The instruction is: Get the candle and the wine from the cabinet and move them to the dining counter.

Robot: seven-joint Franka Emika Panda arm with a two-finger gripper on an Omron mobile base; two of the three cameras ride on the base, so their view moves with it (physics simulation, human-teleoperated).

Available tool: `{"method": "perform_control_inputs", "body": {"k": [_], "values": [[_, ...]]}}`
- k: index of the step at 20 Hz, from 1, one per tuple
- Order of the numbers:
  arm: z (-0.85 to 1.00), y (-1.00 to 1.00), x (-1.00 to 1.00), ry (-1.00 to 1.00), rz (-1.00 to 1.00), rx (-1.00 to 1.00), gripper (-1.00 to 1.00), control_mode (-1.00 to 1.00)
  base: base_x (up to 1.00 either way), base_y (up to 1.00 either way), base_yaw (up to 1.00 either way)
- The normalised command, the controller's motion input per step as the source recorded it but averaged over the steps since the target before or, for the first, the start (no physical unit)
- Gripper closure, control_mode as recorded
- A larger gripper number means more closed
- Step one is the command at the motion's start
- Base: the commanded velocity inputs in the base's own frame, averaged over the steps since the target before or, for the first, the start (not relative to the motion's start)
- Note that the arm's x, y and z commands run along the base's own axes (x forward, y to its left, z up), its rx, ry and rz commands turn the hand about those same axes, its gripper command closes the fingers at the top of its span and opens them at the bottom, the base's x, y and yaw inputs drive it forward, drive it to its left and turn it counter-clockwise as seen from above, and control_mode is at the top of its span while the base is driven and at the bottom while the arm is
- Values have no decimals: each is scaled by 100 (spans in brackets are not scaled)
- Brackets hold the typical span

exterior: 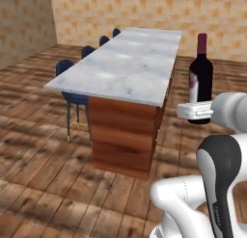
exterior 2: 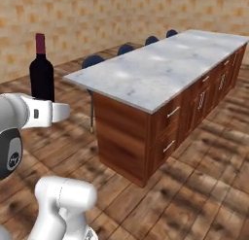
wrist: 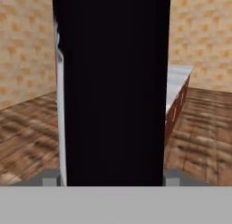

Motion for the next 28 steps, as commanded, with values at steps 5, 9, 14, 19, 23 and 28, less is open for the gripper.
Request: {"method": "perform_control_inputs", "body": {"k": [5,9,14,19,23,28], "values": [[0,0,0,0,0,0,100,100,69,55,-21],[0,0,0,0,0,0,100,100,69,52,-25],[0,0,0,0,0,0,100,100,67,55,-23],[0,0,0,0,0,0,100,100,63,60,-21],[0,0,0,0,0,0,100,100,64,56,-24],[0,0,0,0,0,0,100,100,62,54,-26]]}}
